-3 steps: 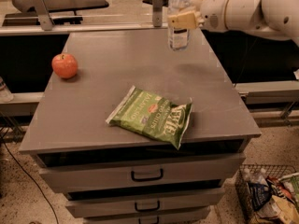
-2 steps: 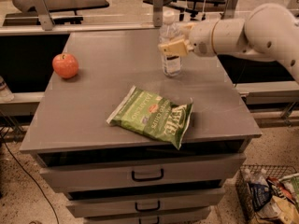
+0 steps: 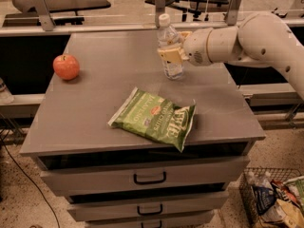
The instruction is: Move blue plastic bottle near green jalapeno chip bag
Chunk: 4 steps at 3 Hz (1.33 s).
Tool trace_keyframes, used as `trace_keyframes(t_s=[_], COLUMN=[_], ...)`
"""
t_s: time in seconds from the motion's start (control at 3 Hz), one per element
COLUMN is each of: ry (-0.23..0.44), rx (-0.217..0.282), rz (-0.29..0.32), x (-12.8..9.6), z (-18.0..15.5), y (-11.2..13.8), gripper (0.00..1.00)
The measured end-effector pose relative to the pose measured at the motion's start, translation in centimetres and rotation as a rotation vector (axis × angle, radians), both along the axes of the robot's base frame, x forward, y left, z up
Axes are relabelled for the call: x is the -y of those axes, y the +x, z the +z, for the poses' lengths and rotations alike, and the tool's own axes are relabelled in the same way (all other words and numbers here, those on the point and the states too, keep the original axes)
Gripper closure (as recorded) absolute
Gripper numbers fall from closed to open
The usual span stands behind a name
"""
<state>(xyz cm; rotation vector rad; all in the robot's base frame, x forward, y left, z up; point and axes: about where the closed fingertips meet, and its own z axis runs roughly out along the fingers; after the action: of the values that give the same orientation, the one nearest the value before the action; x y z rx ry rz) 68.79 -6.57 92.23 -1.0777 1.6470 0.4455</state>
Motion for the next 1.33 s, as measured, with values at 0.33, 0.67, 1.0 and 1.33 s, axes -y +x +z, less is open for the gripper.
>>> trace_keyframes(t_s=[0.33, 0.67, 1.0, 1.33], ry=[-0.004, 0.054, 0.126, 0.208], rx=[0.042, 0.090, 0.103, 0.046], rz=[0.002, -0.001, 0.015, 0.006], x=[-0.5, -0.8, -1.6, -2.1], z=[1.9, 5.9, 9.2, 8.8], y=[-0.3, -0.8, -2.1, -3.3], gripper=[1.00, 1.00, 1.00, 1.00])
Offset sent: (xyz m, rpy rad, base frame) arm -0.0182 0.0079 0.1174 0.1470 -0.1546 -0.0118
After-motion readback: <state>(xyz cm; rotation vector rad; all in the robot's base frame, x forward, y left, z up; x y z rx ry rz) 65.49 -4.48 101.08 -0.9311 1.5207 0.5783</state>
